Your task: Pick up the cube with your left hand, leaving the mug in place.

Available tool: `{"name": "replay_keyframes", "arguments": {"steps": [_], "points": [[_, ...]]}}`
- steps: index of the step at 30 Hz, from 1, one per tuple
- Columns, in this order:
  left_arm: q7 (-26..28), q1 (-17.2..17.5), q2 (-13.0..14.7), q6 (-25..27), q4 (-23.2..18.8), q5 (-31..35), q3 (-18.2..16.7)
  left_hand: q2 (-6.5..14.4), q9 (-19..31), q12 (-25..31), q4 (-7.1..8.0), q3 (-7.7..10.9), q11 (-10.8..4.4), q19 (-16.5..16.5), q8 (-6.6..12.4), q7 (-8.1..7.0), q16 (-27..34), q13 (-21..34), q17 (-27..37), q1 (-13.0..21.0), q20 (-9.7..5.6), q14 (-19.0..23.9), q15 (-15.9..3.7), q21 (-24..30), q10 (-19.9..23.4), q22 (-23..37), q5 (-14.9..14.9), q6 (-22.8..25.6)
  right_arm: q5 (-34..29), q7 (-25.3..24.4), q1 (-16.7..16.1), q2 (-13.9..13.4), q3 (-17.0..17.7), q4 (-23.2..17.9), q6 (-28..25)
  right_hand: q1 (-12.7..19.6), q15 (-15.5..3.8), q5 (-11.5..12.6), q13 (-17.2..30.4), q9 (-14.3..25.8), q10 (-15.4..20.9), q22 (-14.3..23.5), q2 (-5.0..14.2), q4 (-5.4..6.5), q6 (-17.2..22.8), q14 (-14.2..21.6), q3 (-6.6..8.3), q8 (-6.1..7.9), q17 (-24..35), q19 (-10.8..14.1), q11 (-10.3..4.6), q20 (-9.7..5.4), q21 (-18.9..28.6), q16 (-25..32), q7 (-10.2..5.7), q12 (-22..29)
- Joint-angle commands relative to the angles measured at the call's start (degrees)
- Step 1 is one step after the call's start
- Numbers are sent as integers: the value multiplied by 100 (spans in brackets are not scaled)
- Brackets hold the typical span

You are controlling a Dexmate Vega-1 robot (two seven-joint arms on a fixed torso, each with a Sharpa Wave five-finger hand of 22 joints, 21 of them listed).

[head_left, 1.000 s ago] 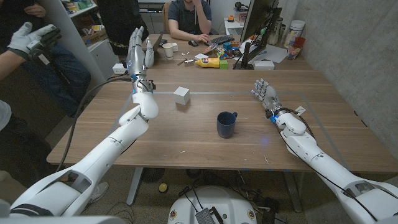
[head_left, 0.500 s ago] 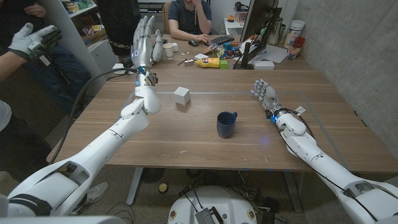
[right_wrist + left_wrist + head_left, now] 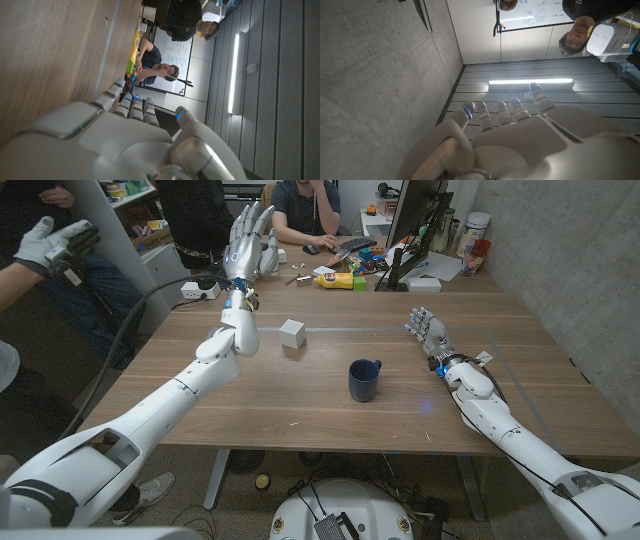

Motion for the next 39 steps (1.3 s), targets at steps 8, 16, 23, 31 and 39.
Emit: {"name": "replay_keyframes", "arguments": {"steps": [8, 16, 23, 31, 39], "points": [[-786, -106, 118, 318, -208, -20, 87, -223, 3, 72, -360, -91, -12, 37, -15, -20, -7, 23, -5, 140, 88, -93, -33, 39, 6, 0, -9, -94, 46, 63, 17, 35, 29, 85, 81, -60, -15, 34, 7, 35, 75, 26, 269, -3, 75, 65, 30, 48, 21, 57, 0, -247, 37, 33, 4, 42], [-1429, -231, 217, 615, -288, -21, 192, -399, 7, 81, -813, -127, -32, 273, 17, -13, 4, 32, 4, 419, 118, -167, -12, 99, -54, -2, -24, -144, 45, 96, 22, 50, 30, 105, 138, -67, 4, 32, 7, 35, 81, 26, 252, -6, 71, 76, 25, 43, 20, 60, 26, -229, 37, 33, 16, 40], [-2083, -377, 299, 874, -344, 10, 352, -614, 16, 145, -1183, -212, -87, 568, 56, -14, 73, 38, 14, 673, 123, -8, 28, 158, 49, 4, -25, -137, 43, 130, 21, 52, 24, 103, 163, -68, 8, 32, 7, 35, 77, 25, 253, -8, 72, 83, 28, 42, 19, 66, 22, -226, 38, 33, 16, 36], [-2419, -470, 314, 916, -220, -12, 499, -749, 28, 236, -1420, -301, -150, 1035, 143, -12, 110, 41, 18, 1044, 121, 251, -32, 229, 300, 4, -35, 152, 5, 127, 12, 22, 19, 44, 194, -79, 16, 28, 7, 36, 75, 25, 228, -11, 69, 87, 18, 39, 20, 70, 25, -220, 39, 31, 17, 34], [-2784, -590, 313, 1071, -145, 77, 690, -797, 30, 258, -1454, -318, -120, 1114, 168, -9, 109, 42, 17, 1231, 122, 329, -7, 212, 381, -2, -23, 258, -22, 162, 52, 36, 4, 85, 246, -85, 37, 27, 7, 36, 75, 25, 222, -11, 67, 88, 14, 37, 20, 72, 29, -207, 39, 29, 17, 32]]}}
